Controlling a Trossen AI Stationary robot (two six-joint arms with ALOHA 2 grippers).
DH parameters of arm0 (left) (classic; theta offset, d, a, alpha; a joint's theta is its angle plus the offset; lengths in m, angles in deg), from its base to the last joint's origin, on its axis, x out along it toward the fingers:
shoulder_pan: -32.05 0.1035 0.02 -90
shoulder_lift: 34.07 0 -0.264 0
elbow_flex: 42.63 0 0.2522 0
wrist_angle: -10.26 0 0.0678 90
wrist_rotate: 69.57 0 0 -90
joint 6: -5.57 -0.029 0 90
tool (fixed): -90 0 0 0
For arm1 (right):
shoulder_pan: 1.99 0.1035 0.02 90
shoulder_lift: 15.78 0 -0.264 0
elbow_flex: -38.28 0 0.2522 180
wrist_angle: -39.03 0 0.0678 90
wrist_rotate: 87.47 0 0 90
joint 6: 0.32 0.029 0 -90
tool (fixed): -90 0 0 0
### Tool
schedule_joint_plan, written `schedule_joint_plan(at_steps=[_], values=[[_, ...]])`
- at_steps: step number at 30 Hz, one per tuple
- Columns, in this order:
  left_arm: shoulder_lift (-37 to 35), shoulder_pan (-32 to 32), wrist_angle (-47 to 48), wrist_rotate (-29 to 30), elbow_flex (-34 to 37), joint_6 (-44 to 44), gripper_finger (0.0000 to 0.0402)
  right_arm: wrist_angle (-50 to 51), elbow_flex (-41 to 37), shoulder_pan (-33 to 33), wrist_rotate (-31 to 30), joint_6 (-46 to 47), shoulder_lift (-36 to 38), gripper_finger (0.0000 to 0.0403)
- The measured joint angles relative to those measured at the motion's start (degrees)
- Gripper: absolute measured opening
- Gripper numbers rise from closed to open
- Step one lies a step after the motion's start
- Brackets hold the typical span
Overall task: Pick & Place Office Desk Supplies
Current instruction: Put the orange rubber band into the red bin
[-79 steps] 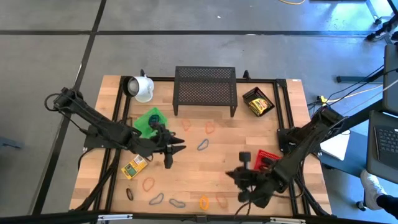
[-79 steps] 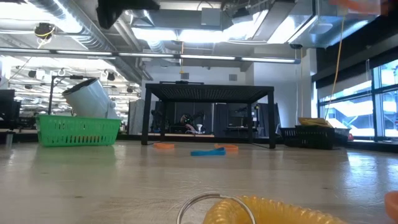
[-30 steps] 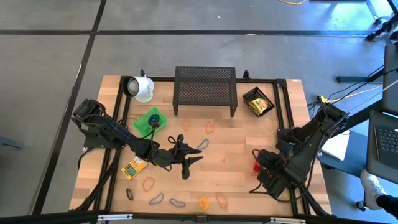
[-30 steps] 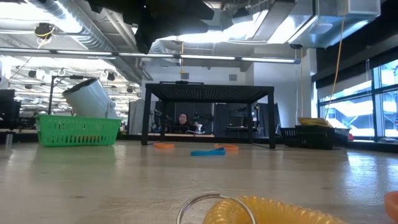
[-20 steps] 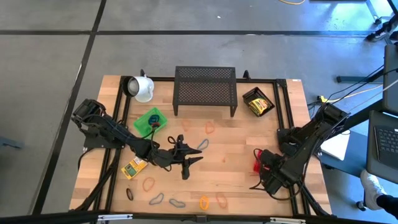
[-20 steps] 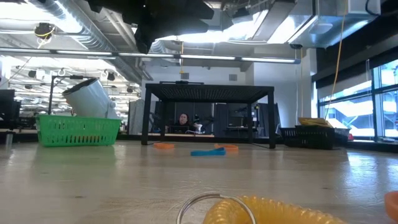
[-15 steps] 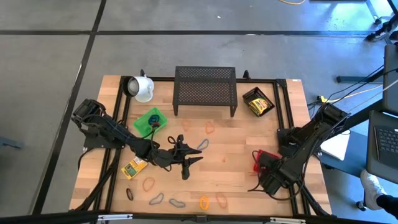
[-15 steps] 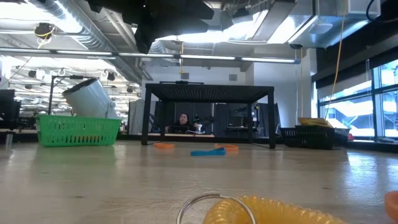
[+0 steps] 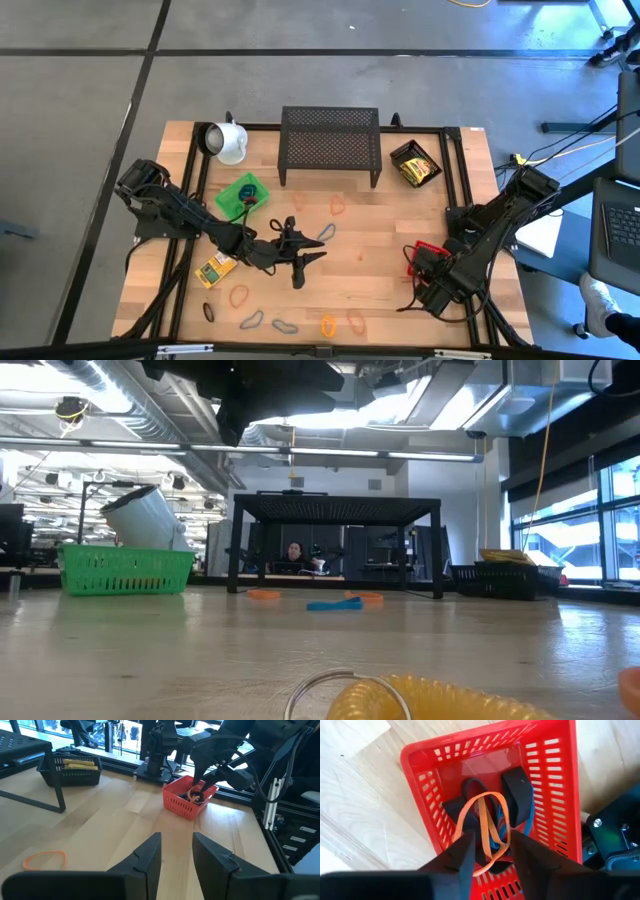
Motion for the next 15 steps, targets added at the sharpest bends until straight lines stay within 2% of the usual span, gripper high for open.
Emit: schedule_joint_plan(at_steps=[5, 10, 13, 15], values=[[0.0, 0.0, 0.0, 0.0, 0.0, 0.0, 0.0102, 4.3, 2.0, 0.0, 0.2, -0.5, 0.0, 0.017], [0.0, 0.0, 0.0, 0.0, 0.0, 0.0, 0.0104, 12.0, 6.1, 0.0, -0.4, -0.5, 0.0, 0.0188], [0.0, 0.0, 0.2, 0.0, 0.0, 0.0, 0.0102, 12.8, 8.6, 0.0, -4.7, -0.5, 0.0, 0.0189], [0.0, 0.0, 0.2, 0.0, 0.0, 0.0, 0.0103, 12.2, 9.9, 0.0, -9.6, -0.7, 0.0, 0.0188]])
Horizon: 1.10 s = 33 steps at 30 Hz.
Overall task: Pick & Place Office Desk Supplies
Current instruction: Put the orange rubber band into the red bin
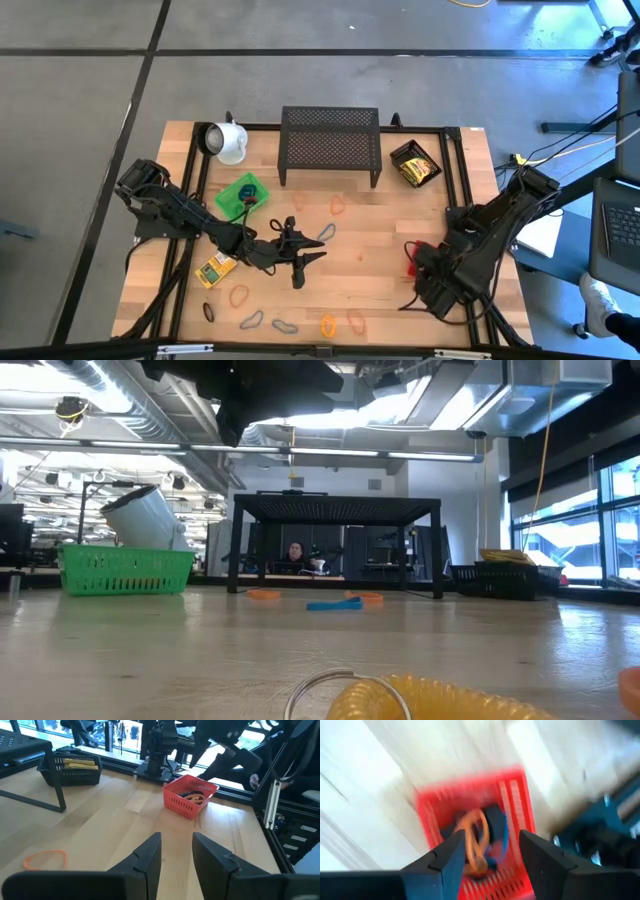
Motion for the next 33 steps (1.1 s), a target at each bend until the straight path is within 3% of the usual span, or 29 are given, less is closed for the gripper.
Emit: schedule_joint_plan(at_steps=[4, 8, 16, 18, 25, 33], values=[[0.0, -0.2, 0.4, -1.9, 0.0, -0.9, 0.0115, -3.9, 1.4, 0.0, -13.5, -2.0, 0.0, 0.0184], [0.0, -1.3, 3.1, -12.9, 0.0, 3.9, 0.013, -10.0, 1.4, 0.0, -24.6, -7.8, 0.0, 0.0182], [0.0, -5.3, 18.8, -49.7, 0.0, 27.8, 0.015, -18.2, 1.4, -1.4, -28.0, -20.5, 0.0, 0.0183], [0.0, -7.0, 23.8, -54.5, 0.0, 35.5, 0.0149, -18.9, 1.4, -1.9, -28.0, -21.5, 0.0, 0.0183], [0.0, -13.4, 42.0, -55.1, 0.0, 58.0, 0.0148, -19.0, 1.4, -3.4, -28.0, -22.1, 0.0, 0.0183], [0.0, -14.9, 51.4, -50.4, 0.0, 63.4, 0.0146, -19.0, 1.4, -4.1, -27.9, -24.0, 0.0, 0.0183]])
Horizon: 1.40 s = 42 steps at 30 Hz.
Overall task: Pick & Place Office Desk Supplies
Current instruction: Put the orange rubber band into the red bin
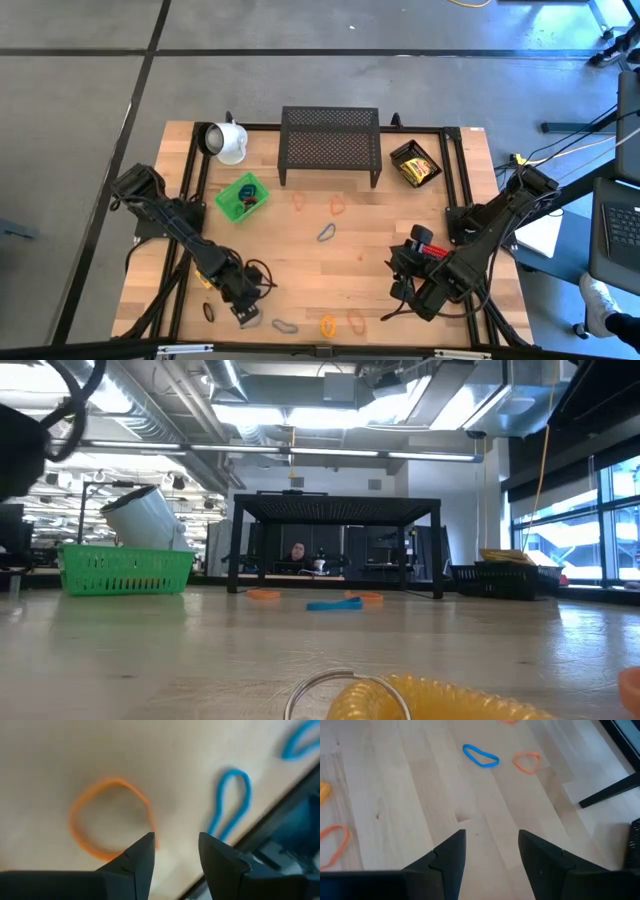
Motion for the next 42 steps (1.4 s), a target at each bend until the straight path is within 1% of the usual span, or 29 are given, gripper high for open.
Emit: schedule_joint_plan(at_steps=[6, 12, 15, 20, 24, 32, 36, 39, 40, 42], values=[[0.0, 0.0, 0.9, 6.1, 0.0, 0.2, 0.0146, 0.0, 0.0, 0.0, 0.2, -0.8, 0.0, 0.0183], [0.0, 0.0, 0.9, 7.8, 0.0, -1.3, 0.0145, 0.0, 0.0, 0.0, 0.2, -1.1, 0.0, 0.0183], [0.4, -0.4, 1.4, 10.3, 0.0, -1.3, 0.0145, 0.0, 0.0, 0.0, 0.2, -0.8, 0.0, 0.0183], [1.9, -0.8, 2.5, 11.0, -0.3, -1.4, 0.0141, -0.3, 0.0, 0.0, 0.2, -0.6, 0.0, 0.0183], [2.8, -1.0, 4.1, 11.0, -0.3, -2.6, 0.0115, -0.3, 0.0, 0.0, 0.5, -0.6, 0.0, 0.0183], [2.9, -1.0, 6.6, 11.6, -0.3, -2.7, 0.001, -0.7, 0.0, 0.0, 0.6, -0.7, 0.0, 0.0183], [2.4, -0.8, 6.2, 11.8, -0.1, -2.5, 0.0004, -0.7, 0.0, 0.0, 0.6, -0.7, 0.0, 0.0183], [0.9, -0.4, 4.2, 12.2, 0.2, -3.0, 0.0002, -0.7, 0.0, 0.0, 0.6, -0.7, 0.0, 0.0183], [0.5, -0.2, 3.5, 12.8, 0.3, -3.8, 0.0002, -0.7, 0.0, 0.0, 0.6, -0.7, 0.0, 0.0183], [-0.4, 0.5, 1.1, 15.8, 0.4, -5.5, 0.0002, -0.8, 0.0, 0.0, 0.6, -0.7, 0.0, 0.0183]])
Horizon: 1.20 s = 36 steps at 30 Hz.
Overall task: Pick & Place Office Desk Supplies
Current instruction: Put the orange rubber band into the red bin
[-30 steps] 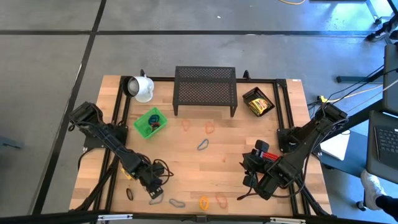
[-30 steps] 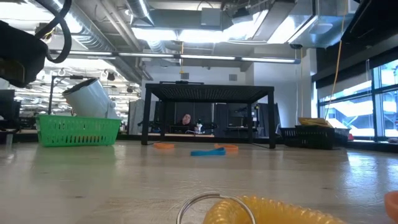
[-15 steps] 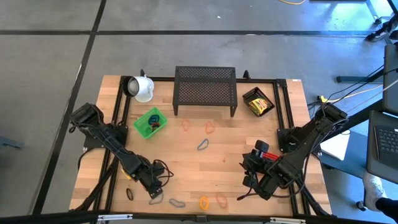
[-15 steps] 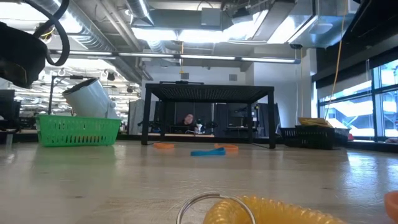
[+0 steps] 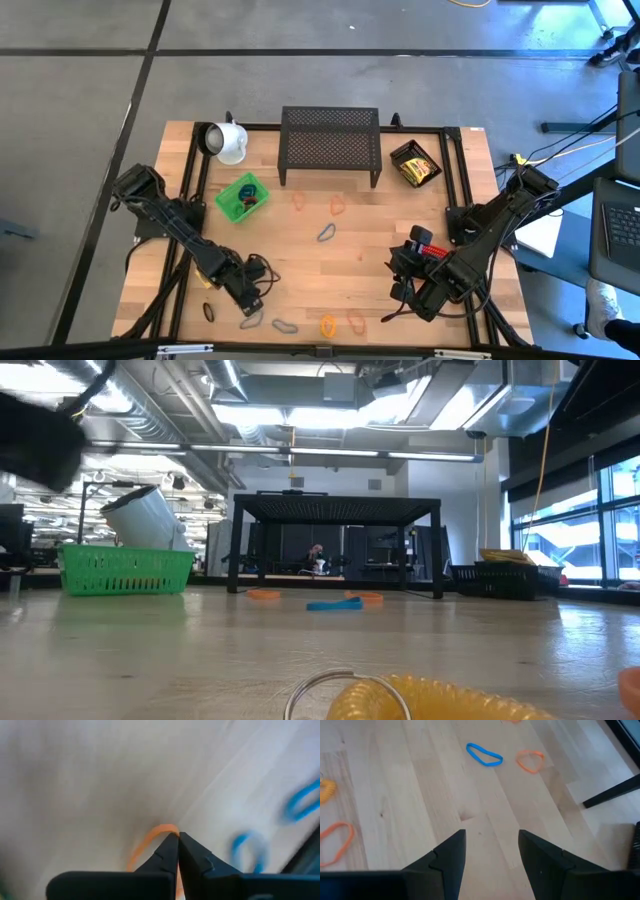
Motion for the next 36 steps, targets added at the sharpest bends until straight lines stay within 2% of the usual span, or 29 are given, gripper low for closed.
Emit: schedule_joint_plan(at_steps=[6, 12, 17, 23, 26, 28, 33, 36], values=[[-2.7, 1.7, -8.9, 7.4, -0.2, -6.9, 0.0002, -0.9, 0.0, 0.0, -0.1, 0.0, 0.0, 0.0183], [-3.2, 4.8, -25.2, 13.7, -0.2, -20.2, 0.0001, -4.8, 0.0, 0.0, -2.5, -0.1, 0.0, 0.0183], [-3.3, 8.0, -41.0, 17.2, -0.3, -34.2, 0.0002, -10.3, 0.0, 0.0, -9.2, -2.5, 0.0, 0.0183], [-3.3, 10.8, -56.1, 17.5, -0.3, -53.1, 0.0001, -22.0, 0.0, -0.1, -18.4, -12.0, -0.9, 0.0183], [-3.3, 12.0, -60.0, 19.3, -0.3, -59.8, 0.0003, -29.9, 0.0, -0.5, -21.9, -17.9, -2.9, 0.0183], [-3.3, 12.9, -61.5, 20.1, -0.3, -62.0, 0.0002, -34.9, 0.0, -1.2, -22.0, -23.0, -4.7, 0.0183], [-3.3, 14.8, -61.9, 22.8, -0.3, -62.5, 0.0002, -44.5, 0.0, -3.3, -19.0, -35.1, -8.6, 0.0183], [-3.3, 15.2, -61.6, 22.8, -0.3, -62.5, 0.0003, -46.9, -0.1, -4.5, -18.6, -38.5, -9.6, 0.0183]])
